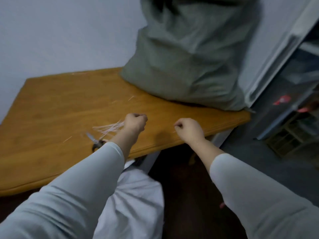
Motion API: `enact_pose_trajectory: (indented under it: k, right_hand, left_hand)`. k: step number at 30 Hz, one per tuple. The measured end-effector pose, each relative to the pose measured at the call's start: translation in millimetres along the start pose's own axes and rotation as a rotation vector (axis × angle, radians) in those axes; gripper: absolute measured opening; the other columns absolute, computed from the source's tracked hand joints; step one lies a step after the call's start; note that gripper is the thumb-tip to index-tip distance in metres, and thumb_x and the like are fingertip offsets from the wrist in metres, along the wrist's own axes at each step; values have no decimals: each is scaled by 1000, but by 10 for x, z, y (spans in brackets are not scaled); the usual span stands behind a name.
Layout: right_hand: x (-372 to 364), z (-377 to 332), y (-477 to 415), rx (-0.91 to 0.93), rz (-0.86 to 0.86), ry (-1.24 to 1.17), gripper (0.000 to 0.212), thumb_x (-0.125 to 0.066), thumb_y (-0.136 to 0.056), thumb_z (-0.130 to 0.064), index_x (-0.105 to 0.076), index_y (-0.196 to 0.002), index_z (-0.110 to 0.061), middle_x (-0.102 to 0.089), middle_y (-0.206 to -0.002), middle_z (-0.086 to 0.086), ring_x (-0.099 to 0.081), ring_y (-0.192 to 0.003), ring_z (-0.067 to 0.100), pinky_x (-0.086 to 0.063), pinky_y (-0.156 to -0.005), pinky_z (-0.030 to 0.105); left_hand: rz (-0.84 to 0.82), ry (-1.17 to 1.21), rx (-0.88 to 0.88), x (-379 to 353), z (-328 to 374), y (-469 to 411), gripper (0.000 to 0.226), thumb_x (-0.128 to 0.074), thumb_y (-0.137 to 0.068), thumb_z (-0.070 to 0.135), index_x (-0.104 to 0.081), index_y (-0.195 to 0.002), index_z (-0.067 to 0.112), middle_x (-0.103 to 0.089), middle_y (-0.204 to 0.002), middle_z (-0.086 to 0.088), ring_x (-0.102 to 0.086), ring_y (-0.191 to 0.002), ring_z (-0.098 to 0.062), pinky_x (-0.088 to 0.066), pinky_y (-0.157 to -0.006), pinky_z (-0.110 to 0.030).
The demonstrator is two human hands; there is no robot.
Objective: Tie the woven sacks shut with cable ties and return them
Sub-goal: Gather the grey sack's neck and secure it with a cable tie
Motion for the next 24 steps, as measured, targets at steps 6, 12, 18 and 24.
enact_pose_trajectory:
  k: [6, 12, 18, 24]
  right_hand:
    - [1323, 608, -74, 70, 166, -37, 24, -50, -92, -24, -66, -110, -20, -66, -114, 0, -60, -105, 20, -49, -82, 31]
    - [2020, 786, -329, 102, 239, -97, 21, -50, -93, -27, -64, -109, -21, -66, -108, 0, -61, -95, 19, -52, -81, 33]
    - [2692, 645, -939, 205, 369, -20, 25, -50, -92, -27, -63, -113, -22, -63, -116, 0, -60, -105, 20, -50, -87, 33]
    - [3376, 525, -1850, 278, 528, -8, 39, -55, -88, -30, -50, -127, -31, -44, -131, 1, -56, -108, 25, -50, -90, 38]
  left_hand:
    - [36, -1, -154, -971, 933, 387, 26, -54, -90, 14, -62, -113, 5, -61, -80, -6, -57, -81, -23, -53, -84, -41]
    - [118, -62, -320, -1283, 1712, 427, 33, -56, -89, 17, -59, -120, 7, -62, -118, -13, -58, -108, -30, -49, -97, -44]
    - [266, -153, -559, -1404, 2608, 171, 86, -67, -80, 33, -14, -147, 32, -22, -149, -13, -31, -135, -33, -35, -108, -43]
    - [360, -397, -784, -1553, 3545, -400, 111, -76, -65, 53, 6, -139, 56, 31, -152, -4, 25, -140, -33, -9, -113, -57]
Point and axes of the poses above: each hand's wrist, its own y-axis away from the middle knuckle, its own x-axis out of the back of the hand, z = x × y, the point moved 3 cm from there along -y, towards the middle knuckle
